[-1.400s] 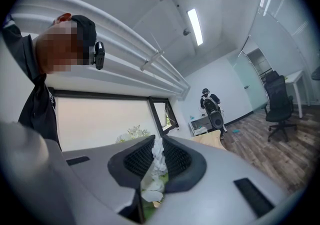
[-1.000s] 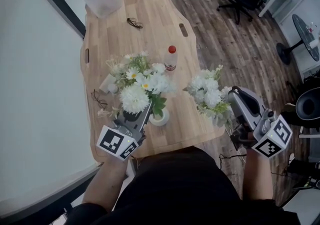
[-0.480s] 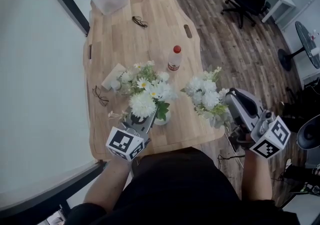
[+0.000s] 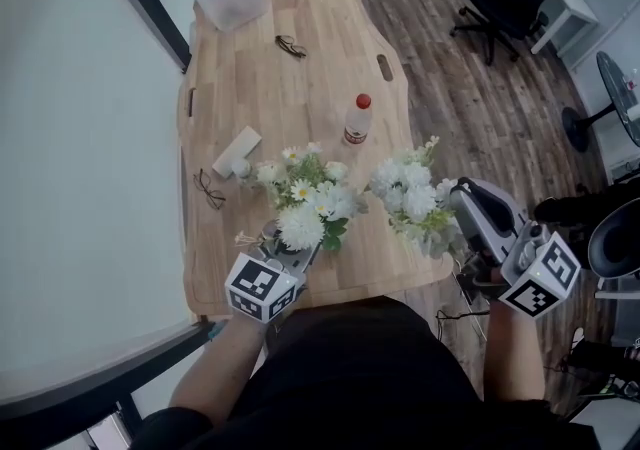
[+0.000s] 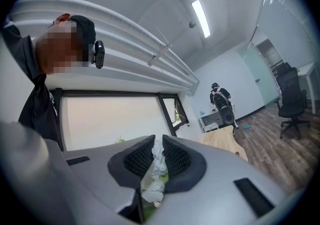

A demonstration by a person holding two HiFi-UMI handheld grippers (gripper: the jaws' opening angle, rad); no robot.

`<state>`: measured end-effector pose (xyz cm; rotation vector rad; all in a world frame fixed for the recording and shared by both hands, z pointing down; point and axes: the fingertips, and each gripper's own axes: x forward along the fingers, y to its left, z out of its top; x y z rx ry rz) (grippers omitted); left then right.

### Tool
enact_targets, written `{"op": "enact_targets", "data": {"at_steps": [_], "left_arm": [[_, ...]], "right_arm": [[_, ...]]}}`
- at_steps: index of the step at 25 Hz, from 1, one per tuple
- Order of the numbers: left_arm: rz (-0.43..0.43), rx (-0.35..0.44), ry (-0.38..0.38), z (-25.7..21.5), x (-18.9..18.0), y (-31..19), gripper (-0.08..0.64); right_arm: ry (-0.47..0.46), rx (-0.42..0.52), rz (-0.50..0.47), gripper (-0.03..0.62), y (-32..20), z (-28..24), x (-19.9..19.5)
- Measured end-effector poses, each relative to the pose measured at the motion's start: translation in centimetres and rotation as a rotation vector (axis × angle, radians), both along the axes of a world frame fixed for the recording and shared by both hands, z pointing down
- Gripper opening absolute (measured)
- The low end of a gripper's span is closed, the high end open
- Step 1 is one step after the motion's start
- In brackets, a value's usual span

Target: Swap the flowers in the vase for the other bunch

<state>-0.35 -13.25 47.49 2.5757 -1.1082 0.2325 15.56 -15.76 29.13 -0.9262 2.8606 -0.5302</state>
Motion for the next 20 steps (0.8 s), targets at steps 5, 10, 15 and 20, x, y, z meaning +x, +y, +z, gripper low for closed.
{"op": "enact_targets", "data": {"at_steps": [5,10,15,20], "left_arm": [[0.033,-0.025,-0.017,0.5,1.2,1.8,0.092],[0.017,-0.010,-0.036,-0.8,2.6,3.9,0.130],[0.053,0.034,-0.065,-1.8,3.0,5.2,0.192],[0.053,0.025,-0.098,-1.6,1.9,5.9,0.209]], "right_arm": [[-0.012,0.008,-0.024,0.065,0.7,-0.3,0.2],[-0.028,0.020,-0.057,0.066,2.1,-1.3,1.6],[-0.035,0.024,-0.075,0.066,2.1,-1.7,1.5],[-0.032,0.023,-0.093,0.066,1.4,-1.9,0.3]]}}
